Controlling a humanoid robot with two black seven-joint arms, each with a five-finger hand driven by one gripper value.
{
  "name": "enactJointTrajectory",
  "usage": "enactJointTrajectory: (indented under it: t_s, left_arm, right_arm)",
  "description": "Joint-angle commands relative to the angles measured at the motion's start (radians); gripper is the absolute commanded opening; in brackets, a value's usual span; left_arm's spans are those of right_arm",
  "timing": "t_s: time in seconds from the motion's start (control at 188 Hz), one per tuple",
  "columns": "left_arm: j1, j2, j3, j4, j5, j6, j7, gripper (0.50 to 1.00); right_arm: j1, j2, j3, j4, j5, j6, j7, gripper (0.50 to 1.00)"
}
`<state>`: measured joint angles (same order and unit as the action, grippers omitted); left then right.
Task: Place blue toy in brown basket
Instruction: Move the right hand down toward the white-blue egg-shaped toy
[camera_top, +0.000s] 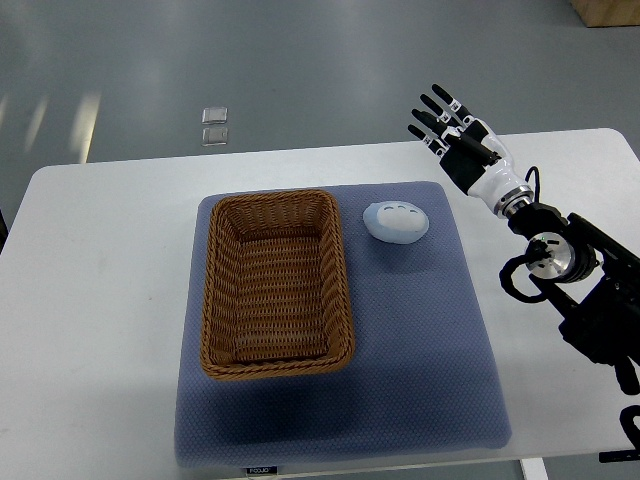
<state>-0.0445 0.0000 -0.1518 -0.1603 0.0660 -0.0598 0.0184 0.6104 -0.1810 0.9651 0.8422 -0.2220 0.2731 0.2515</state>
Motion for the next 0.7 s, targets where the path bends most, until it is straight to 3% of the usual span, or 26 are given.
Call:
enactJointTrajectory:
  t_s: [0.0,0.245,0.383,0.559,0.697]
  left_arm:
    - [0.000,0.000,0.000,0.001,0.002,0.000,0.000,1.000]
    - [0.000,0.000,0.001,-0.001,0.002,0.000,0.000,1.000]
    - [0.000,0.000,0.001,0.001,0.002,0.000,0.000,1.000]
    - [0.000,0.000,0.000,-0.001,0.002,0.000,0.000,1.000]
    - [0.000,0.000,0.000,-0.002,0.003,0.000,0.000,1.000]
  right_arm:
    - [0.000,0.000,0.000,0.000,0.001,0.000,0.000,0.911]
    - [0.003,-0.006,-0.029,0.000,-0.019,0.003,0.000,0.911]
    - [0.046,-0.066,-0.098,0.014,-0.115,0.006,-0.018,0.911]
    - [0.209,-0.176,-0.258,0.038,-0.284,0.064,-0.095,0.911]
    - [0.385,-0.235,-0.479,0.044,-0.513,0.086,-0.100,0.911]
